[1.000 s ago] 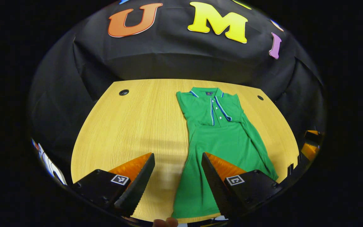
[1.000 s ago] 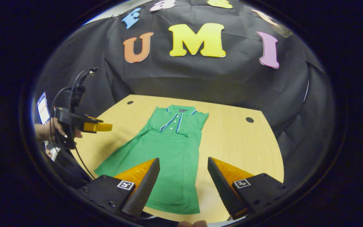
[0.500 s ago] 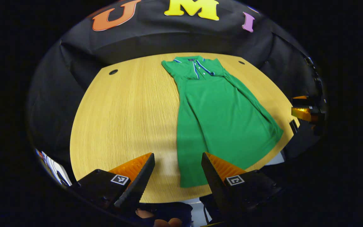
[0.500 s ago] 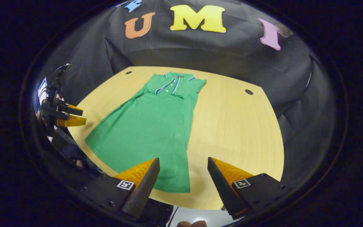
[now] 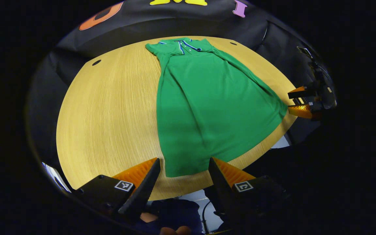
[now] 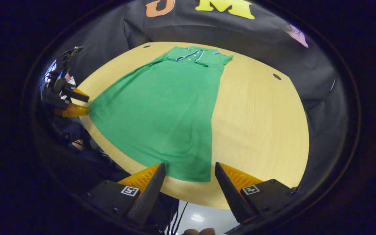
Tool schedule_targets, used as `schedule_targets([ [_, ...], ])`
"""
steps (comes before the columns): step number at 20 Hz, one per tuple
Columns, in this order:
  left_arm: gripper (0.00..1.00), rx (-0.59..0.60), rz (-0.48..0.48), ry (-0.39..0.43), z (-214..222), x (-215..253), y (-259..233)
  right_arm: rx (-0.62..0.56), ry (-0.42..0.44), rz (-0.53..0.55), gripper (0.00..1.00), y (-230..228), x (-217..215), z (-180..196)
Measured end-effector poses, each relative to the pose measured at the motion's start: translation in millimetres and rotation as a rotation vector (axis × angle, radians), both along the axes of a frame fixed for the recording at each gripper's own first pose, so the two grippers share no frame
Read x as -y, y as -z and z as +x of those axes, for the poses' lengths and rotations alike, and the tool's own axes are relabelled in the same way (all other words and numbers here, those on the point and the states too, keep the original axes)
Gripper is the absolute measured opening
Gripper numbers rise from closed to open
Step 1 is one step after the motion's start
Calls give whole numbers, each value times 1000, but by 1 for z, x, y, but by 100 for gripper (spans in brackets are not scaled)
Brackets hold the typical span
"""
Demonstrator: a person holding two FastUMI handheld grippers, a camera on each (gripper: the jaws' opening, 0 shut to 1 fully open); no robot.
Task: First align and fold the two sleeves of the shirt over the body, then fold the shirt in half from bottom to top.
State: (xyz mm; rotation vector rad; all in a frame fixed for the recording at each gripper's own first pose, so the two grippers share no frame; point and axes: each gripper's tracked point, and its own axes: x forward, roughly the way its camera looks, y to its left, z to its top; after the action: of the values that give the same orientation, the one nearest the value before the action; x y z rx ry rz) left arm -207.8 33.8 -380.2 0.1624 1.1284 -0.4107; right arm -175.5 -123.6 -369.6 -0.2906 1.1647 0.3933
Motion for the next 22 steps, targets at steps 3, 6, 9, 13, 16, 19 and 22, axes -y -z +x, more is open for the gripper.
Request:
schedule_targets([
  [3,96,-3,30,9,4,-3,9,-12,5,-14,98,10,2,3],
  [6,96,-24,30,7,1,-2,15,-28,10,-15,98,19,1,6],
  [9,95,-20,50,31,2,-3,18,-44,17,-3,98,25,0,8],
  [13,95,-21,60,22,2,-2,18,-52,-5,3,98,24,-1,8],
  [16,96,-7,57,0,0,-3,19,-58,4,2,97,23,0,10],
  [19,88,-23,61,0,0,4,22,-56,20,12,71,24,-1,12],
  [22,40,-31,35,14,-1,15,17,-62,22,31,22,23,-5,14],
])
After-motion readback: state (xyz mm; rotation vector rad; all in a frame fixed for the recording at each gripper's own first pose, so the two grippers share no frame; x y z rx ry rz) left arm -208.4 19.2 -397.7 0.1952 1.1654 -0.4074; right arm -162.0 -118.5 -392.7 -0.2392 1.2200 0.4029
